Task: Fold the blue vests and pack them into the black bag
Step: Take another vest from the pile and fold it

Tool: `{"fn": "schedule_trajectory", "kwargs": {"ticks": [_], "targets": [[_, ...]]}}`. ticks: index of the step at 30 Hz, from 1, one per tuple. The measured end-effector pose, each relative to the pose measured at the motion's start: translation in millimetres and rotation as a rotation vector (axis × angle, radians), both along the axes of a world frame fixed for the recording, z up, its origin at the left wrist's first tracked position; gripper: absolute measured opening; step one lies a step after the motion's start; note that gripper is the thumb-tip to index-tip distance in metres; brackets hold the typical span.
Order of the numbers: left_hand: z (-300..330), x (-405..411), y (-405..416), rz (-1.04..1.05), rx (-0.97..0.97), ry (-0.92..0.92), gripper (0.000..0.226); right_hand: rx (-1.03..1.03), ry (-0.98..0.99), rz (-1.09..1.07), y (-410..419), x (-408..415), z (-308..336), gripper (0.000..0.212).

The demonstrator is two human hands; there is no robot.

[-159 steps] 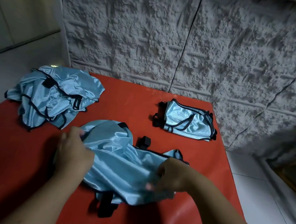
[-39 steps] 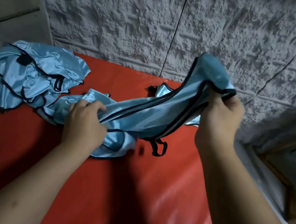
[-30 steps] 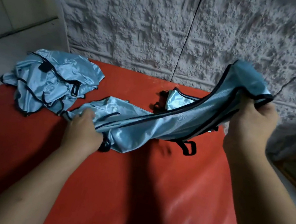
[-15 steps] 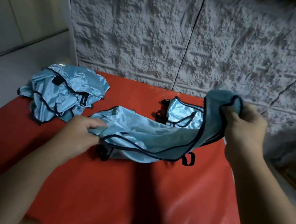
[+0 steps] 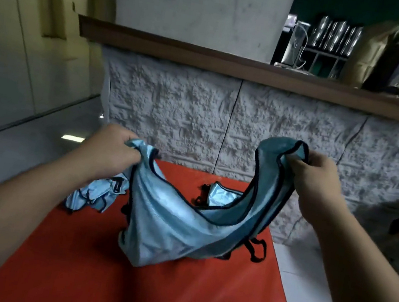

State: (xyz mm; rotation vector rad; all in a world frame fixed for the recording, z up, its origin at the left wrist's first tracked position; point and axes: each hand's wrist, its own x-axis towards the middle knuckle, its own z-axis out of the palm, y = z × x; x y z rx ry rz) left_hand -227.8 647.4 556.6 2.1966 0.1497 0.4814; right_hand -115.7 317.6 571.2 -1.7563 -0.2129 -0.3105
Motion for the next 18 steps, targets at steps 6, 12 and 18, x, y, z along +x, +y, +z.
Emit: {"fn": "schedule_trajectory", "kwargs": {"ticks": [6,12,18], "targets": [[72,-49,4,-0.294,-0.241,0.136,0.053,0.026,-0.018,0.3,-18,-40,70,0.019],[80,-2,21,-0.256,-0.34,0.123,0.028,0.189,0.018,0.314,-5,-6,70,0.018],[-1,136,27,0.057,-0.326,0.197,0.013,-0.045,0.108,0.093,32,108,-2,0.018]]}}
